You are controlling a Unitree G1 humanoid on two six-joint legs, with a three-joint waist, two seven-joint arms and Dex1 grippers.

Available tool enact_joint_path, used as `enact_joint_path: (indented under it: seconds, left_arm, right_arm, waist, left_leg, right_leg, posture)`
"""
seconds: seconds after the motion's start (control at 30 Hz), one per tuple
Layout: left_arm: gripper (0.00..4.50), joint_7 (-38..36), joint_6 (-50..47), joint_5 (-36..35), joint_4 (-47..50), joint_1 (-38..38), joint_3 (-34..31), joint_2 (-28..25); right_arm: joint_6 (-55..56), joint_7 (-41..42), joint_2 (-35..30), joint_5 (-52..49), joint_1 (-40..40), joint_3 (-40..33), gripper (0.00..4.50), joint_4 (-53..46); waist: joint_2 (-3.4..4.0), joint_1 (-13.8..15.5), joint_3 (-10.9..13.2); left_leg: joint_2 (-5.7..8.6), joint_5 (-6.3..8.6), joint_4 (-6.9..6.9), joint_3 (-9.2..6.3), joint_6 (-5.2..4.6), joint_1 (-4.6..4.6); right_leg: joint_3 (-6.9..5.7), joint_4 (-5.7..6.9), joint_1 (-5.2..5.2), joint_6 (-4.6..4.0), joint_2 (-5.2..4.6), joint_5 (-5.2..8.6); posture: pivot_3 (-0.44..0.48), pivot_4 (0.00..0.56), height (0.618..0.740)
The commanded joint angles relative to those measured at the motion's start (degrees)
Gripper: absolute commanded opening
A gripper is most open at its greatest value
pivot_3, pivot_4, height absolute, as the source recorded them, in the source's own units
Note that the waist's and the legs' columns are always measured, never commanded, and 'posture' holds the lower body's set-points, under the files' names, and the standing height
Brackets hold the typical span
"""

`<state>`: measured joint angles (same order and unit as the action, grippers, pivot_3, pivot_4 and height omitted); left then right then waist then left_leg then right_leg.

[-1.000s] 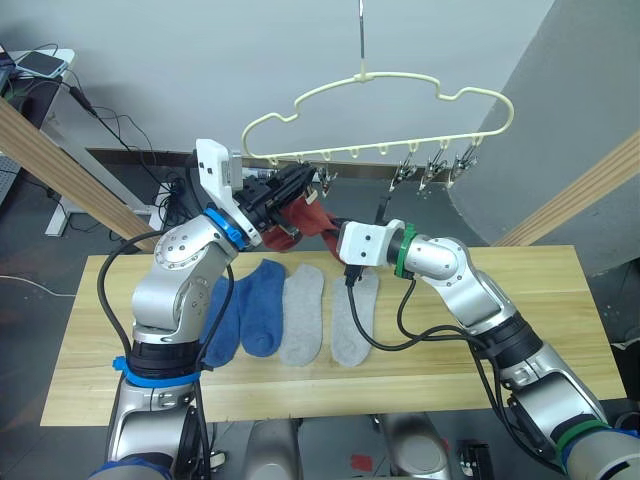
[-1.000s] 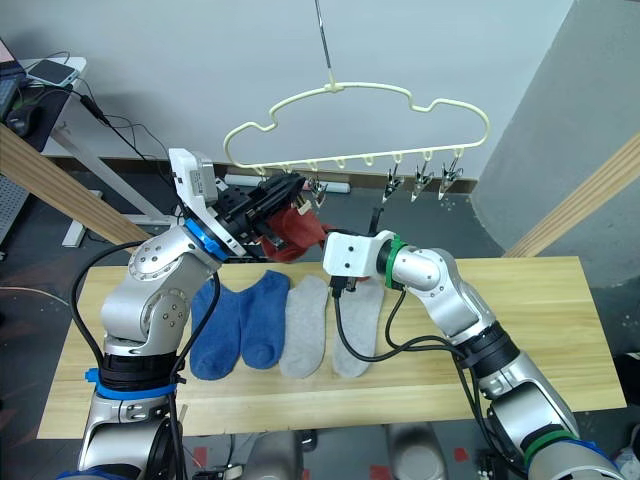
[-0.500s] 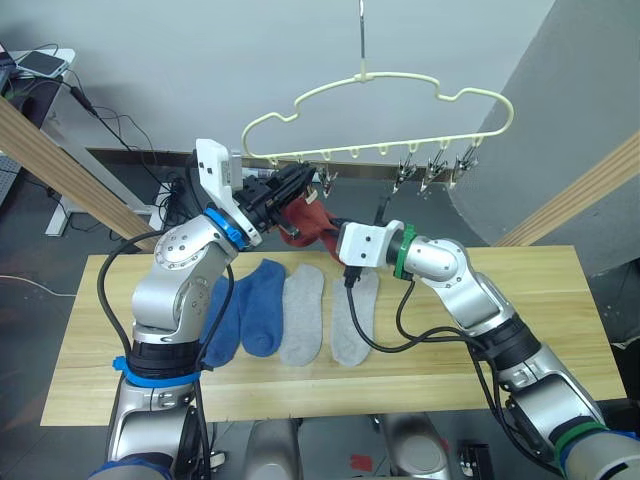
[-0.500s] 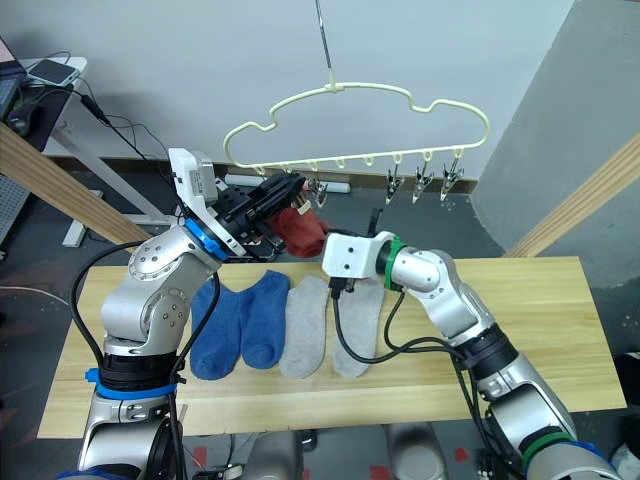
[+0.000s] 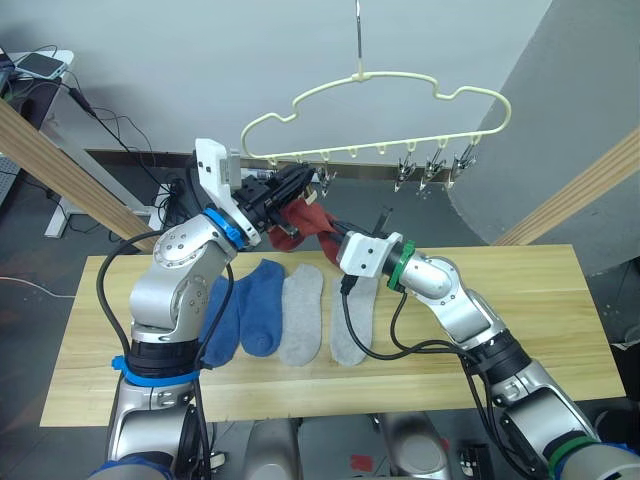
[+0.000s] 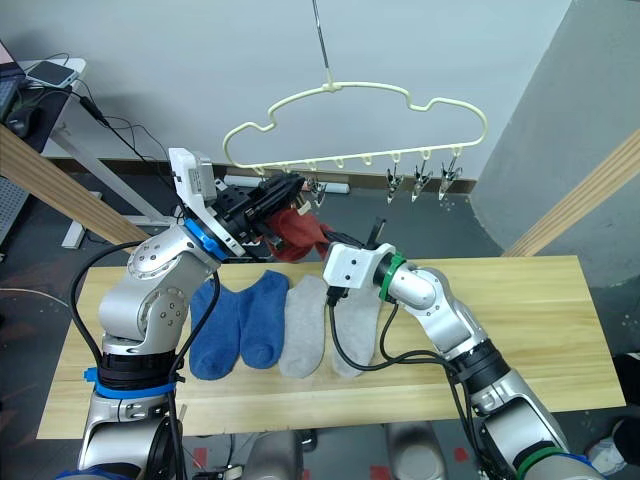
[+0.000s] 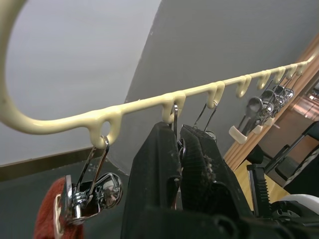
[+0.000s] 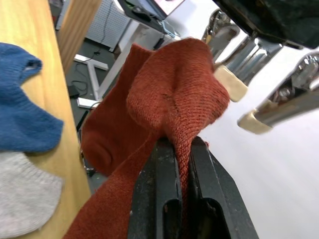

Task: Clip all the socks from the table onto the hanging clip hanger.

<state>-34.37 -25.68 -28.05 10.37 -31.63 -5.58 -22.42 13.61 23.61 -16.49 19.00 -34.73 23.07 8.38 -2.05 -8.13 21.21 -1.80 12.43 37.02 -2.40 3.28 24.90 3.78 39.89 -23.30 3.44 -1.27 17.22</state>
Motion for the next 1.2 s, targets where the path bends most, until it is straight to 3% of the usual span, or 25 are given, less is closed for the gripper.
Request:
enact_joint_path:
  seconds: [0.03,1.0,1.03,1.2]
  left_arm:
    - [0.07,-0.15,0.49,-1.00,1.80,-0.83,-0.91,-0.25]
    - [0.07,0.06,-0.70,-1.09,1.92,-0.33,-1.32,-0.76]
    - [0.81,-0.06,-0.76,-1.22,1.89,-0.34,-1.37,-0.80]
    - [2.41,-0.34,-2.21,-1.96,2.13,0.17,-1.51,-1.21]
  right_arm:
    - [2.83,-1.44,0.87,0.22,-1.10,-0.94,0.00,0.15]
    - [3.49,-2.44,3.25,1.64,-4.31,-0.88,0.00,4.38]
    - [3.52,-2.40,3.34,1.60,-4.34,-0.85,0.00,4.38]
    - [3.23,-2.12,4.34,1.03,-4.86,-0.72,0.00,4.54]
  waist:
    - [0.00,-0.01,0.00]
    - [0.00,-0.02,0.00]
    - [0.00,-0.03,0.00]
    - [0.00,-0.03,0.00]
  left_leg:
    - [0.00,0.00,0.00,0.00,0.00,0.00]
    - [-0.01,-0.02,0.01,0.01,0.03,0.00]
    - [-0.01,-0.02,0.01,0.01,0.03,0.00]
    - [-0.01,-0.02,0.01,0.01,0.04,0.00]
  right_leg:
    - [0.00,0.00,0.00,0.00,0.00,0.00]
    - [-0.02,0.02,0.00,-0.01,0.00,0.00]
    - [-0.03,0.03,0.00,-0.01,0.00,0.00]
    - [-0.03,0.05,0.00,-0.01,0.00,0.00]
  posture:
    - [-0.264,0.359,0.732]
    - [-0.262,0.349,0.732]
    - [-0.262,0.349,0.732]
    - [-0.260,0.350,0.732]
